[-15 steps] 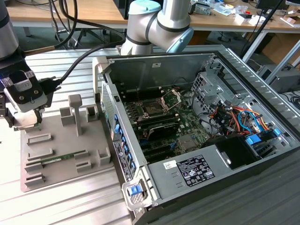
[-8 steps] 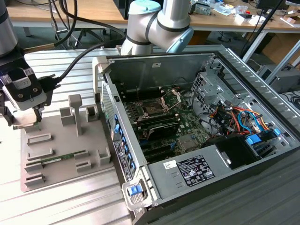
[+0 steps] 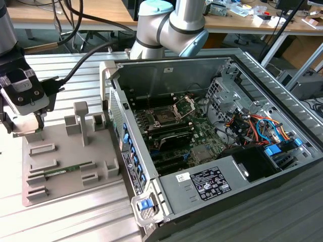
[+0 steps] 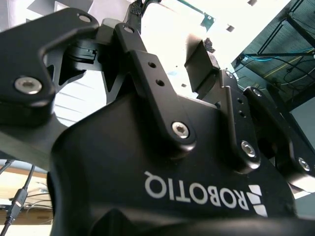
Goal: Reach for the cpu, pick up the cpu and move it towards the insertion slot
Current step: 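Pick up the cpu and move it towards the insertion slot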
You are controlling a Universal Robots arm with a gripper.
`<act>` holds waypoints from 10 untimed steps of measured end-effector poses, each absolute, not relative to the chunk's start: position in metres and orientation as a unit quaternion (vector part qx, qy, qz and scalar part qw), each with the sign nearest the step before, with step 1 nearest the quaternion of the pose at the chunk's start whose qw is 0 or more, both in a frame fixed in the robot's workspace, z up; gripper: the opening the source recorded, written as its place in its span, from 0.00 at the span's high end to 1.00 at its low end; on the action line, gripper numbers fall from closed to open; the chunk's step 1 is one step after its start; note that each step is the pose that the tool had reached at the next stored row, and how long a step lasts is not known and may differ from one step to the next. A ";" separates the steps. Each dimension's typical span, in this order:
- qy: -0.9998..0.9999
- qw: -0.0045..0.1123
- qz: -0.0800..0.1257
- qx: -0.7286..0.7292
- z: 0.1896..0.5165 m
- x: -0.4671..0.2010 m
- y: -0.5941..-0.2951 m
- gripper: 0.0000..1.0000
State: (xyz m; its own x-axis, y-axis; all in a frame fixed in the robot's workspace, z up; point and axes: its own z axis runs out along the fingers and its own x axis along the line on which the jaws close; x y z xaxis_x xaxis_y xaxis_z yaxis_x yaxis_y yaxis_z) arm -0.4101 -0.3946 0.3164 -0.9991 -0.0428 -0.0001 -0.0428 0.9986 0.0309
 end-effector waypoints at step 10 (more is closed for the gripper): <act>-1.000 0.000 -0.015 0.021 0.323 -0.410 -0.395 0.45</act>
State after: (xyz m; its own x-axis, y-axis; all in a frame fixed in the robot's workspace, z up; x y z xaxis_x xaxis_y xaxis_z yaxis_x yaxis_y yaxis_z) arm -0.4101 -0.3946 0.3228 -0.9991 -0.0428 -0.0002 -0.0428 0.9986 0.0309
